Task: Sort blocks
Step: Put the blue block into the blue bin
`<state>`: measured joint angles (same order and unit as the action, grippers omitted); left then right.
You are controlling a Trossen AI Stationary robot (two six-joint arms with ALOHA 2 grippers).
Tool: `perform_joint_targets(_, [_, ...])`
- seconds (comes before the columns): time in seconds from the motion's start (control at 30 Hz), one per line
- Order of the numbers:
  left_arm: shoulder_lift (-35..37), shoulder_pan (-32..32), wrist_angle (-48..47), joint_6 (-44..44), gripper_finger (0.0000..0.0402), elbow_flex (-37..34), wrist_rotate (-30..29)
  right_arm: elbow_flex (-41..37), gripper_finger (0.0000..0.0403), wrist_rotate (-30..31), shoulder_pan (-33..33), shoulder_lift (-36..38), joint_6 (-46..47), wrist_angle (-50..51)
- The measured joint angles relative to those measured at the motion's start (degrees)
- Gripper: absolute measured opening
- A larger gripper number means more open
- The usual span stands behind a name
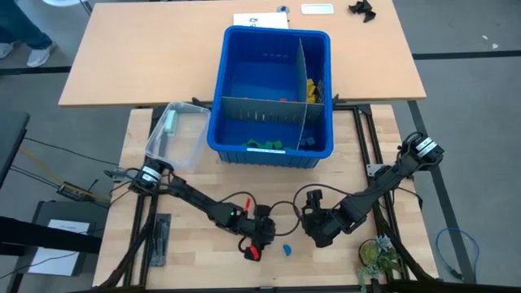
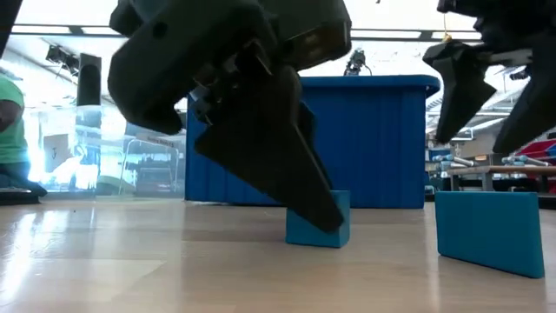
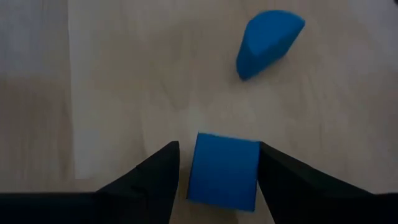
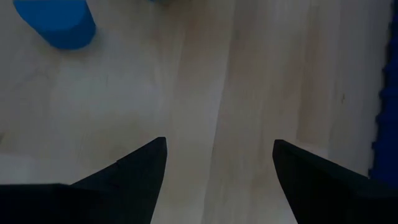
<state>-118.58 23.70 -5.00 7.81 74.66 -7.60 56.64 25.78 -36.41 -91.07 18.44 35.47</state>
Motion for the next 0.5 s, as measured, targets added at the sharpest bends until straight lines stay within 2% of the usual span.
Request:
perform_joint_targets(0.27, [-0.4,-0.1,-0.3,0.1,0.0143,0.1,-0.6,-1.6,0.0293,-0.5,-1.0,0.1,1.4,-1.7])
perform_joint_targets(0.5, [0.6,-0.8,-1.6,1.8,0.0139,5.1,-2.1,0.4,0.0293,-0.4,-2.7,5.6,2.2,2.5])
